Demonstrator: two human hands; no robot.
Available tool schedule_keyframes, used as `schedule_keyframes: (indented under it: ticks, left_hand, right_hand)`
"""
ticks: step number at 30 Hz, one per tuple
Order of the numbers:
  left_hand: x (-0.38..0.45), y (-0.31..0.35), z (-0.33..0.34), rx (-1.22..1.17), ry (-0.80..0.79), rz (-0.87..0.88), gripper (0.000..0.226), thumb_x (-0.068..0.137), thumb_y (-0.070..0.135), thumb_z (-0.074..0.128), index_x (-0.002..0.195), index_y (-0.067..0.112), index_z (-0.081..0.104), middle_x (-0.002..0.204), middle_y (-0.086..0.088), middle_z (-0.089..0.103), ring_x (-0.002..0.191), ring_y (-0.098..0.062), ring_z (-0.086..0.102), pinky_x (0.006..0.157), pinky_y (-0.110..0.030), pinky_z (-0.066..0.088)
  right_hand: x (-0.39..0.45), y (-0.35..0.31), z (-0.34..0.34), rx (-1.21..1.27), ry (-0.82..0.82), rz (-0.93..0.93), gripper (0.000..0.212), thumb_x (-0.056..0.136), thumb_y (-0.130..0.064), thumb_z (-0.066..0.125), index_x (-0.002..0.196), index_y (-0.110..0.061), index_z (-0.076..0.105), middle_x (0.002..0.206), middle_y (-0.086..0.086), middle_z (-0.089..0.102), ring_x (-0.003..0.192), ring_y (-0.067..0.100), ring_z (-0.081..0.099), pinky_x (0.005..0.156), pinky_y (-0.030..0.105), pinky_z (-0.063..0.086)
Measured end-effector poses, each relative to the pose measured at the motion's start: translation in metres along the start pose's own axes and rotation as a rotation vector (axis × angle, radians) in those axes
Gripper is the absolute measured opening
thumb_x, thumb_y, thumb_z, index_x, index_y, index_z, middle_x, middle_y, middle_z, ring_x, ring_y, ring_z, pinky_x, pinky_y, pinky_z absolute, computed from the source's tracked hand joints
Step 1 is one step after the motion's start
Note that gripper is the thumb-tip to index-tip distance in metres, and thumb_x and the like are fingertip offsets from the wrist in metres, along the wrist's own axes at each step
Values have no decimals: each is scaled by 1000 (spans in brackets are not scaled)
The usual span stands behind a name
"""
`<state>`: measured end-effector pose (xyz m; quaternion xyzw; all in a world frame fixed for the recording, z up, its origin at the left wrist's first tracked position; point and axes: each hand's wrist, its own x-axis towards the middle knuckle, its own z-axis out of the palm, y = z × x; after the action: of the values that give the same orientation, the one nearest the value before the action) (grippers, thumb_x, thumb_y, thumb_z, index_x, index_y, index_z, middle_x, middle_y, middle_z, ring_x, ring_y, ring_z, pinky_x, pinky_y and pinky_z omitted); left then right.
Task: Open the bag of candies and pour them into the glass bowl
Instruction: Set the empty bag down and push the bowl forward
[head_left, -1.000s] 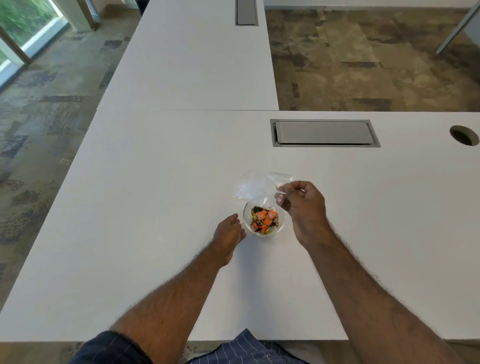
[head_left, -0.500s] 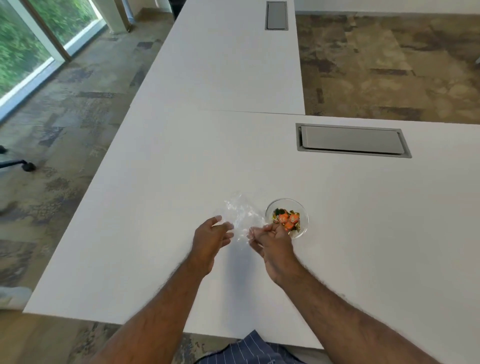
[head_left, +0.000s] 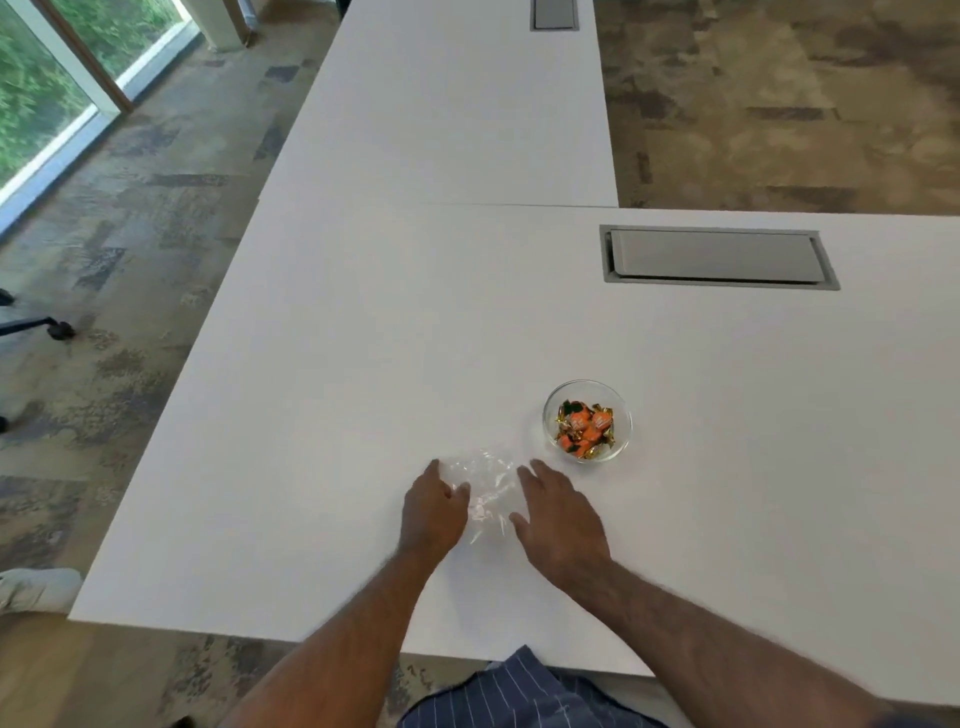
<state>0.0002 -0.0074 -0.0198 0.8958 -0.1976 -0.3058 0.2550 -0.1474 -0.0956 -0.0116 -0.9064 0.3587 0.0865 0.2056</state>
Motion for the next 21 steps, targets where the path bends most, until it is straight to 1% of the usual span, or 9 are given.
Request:
schedule_keyframes:
  ticks: [1, 3, 5, 6, 8, 10, 14, 17, 21]
  left_hand:
    - [-5, -2, 3, 76, 73, 73, 58, 93, 35, 55, 142, 6, 42, 124, -14, 62, 114, -28, 60, 98, -38, 49]
    - [-17, -8, 6, 254, 172, 220, 66, 97, 45, 41, 150, 8, 28, 150, -14, 42, 136, -31, 43, 108, -41, 40]
    - [-26, -15, 11, 473, 108, 396, 67, 99, 50, 21, 156, 15, 11, 165, -7, 12, 151, -26, 15, 119, -40, 23]
    - [-29, -18, 15, 554, 45, 471, 66, 99, 51, 10, 156, 19, 1, 166, -3, -3, 153, -22, 0, 123, -40, 13]
    - [-28, -22, 21, 638, -44, 534, 66, 96, 55, -2, 154, 25, -13, 163, 4, -21, 150, -16, -18, 124, -39, 1]
    - [-26, -24, 26, 675, -88, 533, 67, 95, 58, -3, 153, 26, -19, 161, 6, -26, 148, -15, -24, 124, -39, -4]
    - [-16, -33, 27, 754, -154, 548, 71, 93, 62, -7, 151, 25, -20, 160, 6, -27, 147, -15, -25, 123, -38, -6]
    - [-8, -43, 23, 787, -184, 589, 67, 95, 60, -1, 150, 26, -20, 160, 7, -27, 147, -14, -26, 122, -37, -11]
    - [-1, -47, 21, 804, -201, 634, 67, 96, 61, -1, 152, 28, -17, 160, 8, -25, 147, -14, -26, 117, -34, -18]
  right_hand:
    - [2, 3, 4, -12, -20, -55, 64, 100, -42, 43, 154, -19, 18, 165, 4, 16, 149, 23, 21, 117, 38, 29]
    - [5, 6, 13, -66, -31, -165, 67, 102, -41, 36, 156, -20, 4, 166, -1, -5, 153, 20, 1, 122, 37, 11]
    - [7, 8, 21, -105, -13, -232, 67, 102, -39, 34, 156, -21, -2, 163, -3, -17, 152, 17, -9, 121, 36, 1]
    - [8, 9, 23, -119, 5, -244, 68, 102, -37, 34, 156, -21, -3, 161, -4, -19, 151, 16, -13, 121, 37, -1]
    - [12, 11, 28, -141, 53, -248, 68, 100, -39, 36, 156, -21, 1, 162, -3, -13, 149, 15, -13, 121, 39, 2]
    - [16, 13, 32, -162, 68, -244, 69, 99, -45, 38, 156, -20, 8, 164, -1, -2, 149, 16, -7, 120, 41, 5]
    - [17, 23, 44, -145, -14, -207, 70, 99, -53, 27, 156, -21, 4, 162, -4, -9, 151, 15, -9, 119, 39, -8]
    - [7, 27, 50, -134, 17, -170, 68, 98, -52, 29, 156, -18, 16, 163, -2, 4, 152, 16, 7, 121, 41, 2]
    - [3, 28, 53, -105, 30, -158, 68, 99, -56, 19, 157, -20, 12, 165, -2, 4, 152, 17, 3, 124, 39, 2]
